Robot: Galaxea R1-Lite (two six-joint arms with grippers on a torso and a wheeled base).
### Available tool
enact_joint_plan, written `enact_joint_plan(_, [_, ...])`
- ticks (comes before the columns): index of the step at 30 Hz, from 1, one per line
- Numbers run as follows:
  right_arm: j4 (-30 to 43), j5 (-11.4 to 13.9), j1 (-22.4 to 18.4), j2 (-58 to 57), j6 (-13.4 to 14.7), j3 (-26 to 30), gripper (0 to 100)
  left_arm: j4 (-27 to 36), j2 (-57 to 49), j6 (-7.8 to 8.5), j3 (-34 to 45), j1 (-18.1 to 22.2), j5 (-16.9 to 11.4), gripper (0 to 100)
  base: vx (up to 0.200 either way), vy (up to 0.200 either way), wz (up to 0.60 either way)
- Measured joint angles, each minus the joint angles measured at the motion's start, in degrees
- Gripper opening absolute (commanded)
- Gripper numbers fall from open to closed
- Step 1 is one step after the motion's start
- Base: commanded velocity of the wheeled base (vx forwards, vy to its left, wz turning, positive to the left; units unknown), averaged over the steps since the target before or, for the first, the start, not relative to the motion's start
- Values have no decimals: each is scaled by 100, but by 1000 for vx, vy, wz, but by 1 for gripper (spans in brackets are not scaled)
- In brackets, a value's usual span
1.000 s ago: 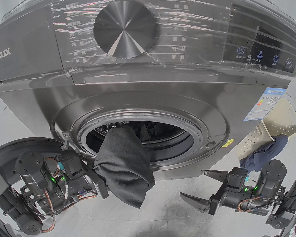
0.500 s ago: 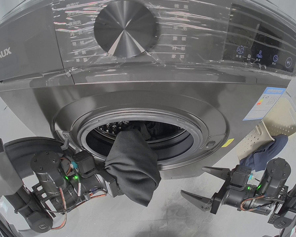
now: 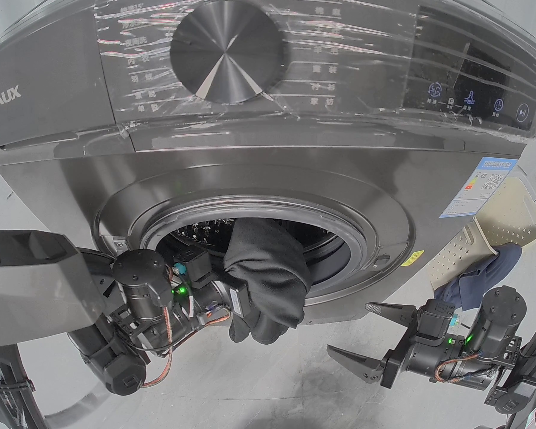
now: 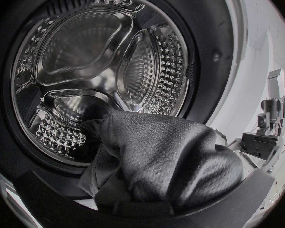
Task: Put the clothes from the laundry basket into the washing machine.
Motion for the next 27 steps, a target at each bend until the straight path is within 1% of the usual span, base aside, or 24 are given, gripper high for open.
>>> enact_joint_plan(5, [0, -2, 48, 6, 2, -2, 100, 4, 360, -7, -488, -6, 151, 0, 0, 0, 0])
enact_joint_plan(17, [-5, -4, 83, 28, 5, -18, 100, 112, 1026, 6, -1577, -26, 233, 0, 0, 0, 0])
enact_joint_plan(20, [-5, -4, 83, 30, 5, -18, 100, 261, 1167, 4, -1877, -17, 299, 0, 0, 0, 0])
enact_joint_plan(27, [-5, -17, 149, 34, 7, -18, 100, 872, 1440, -5, -2782, 11, 473, 0, 0, 0, 0])
